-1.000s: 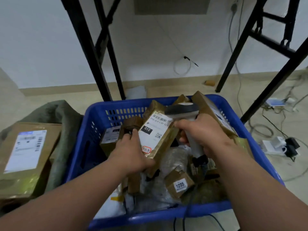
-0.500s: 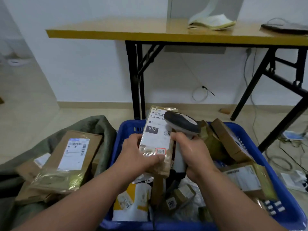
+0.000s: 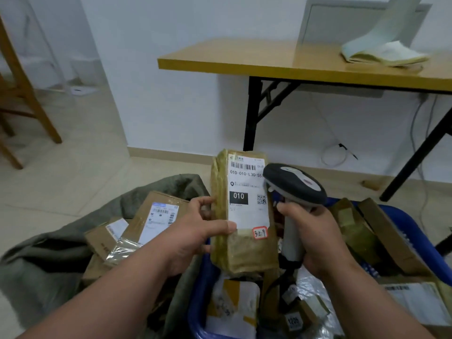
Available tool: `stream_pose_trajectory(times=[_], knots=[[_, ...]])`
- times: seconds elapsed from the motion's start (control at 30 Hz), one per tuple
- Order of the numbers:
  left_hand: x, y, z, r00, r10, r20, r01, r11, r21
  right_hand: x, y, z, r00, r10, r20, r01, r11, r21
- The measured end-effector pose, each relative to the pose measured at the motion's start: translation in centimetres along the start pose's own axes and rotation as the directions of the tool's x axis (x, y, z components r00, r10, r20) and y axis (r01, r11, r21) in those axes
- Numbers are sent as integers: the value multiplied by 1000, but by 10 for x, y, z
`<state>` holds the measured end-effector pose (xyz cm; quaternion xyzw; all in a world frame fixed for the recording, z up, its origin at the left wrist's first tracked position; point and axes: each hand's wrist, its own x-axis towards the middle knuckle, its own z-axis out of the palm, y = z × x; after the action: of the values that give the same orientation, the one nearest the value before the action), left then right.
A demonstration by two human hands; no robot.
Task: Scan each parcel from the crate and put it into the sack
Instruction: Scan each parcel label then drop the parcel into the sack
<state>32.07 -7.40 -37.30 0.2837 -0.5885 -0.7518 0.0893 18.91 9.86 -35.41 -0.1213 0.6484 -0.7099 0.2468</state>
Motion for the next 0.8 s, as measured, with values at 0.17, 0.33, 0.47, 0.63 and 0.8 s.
stream_pose_trajectory(times=[0.17, 0.33, 0.47, 0.63, 0.8], knots=[[-7, 1, -19, 998, 41, -54, -36, 995, 92, -10, -8, 10, 996, 12, 93, -8, 999, -45], [-11, 2, -28, 997, 70, -44, -65, 992, 110, -28, -9, 26, 959, 24, 283, -12, 999, -45], [-14, 2, -30, 995, 71, -64, -63, 990, 130, -35, -11, 34, 942, 39, 332, -35, 999, -19], [-12, -1, -31, 995, 72, -70, -59, 983, 176, -32, -14, 33, 950, 48, 310, -60, 998, 29], [-10, -3, -30, 994, 68, -84, -53, 984, 171, -31, -17, 31, 956, 62, 288, -72, 997, 26]])
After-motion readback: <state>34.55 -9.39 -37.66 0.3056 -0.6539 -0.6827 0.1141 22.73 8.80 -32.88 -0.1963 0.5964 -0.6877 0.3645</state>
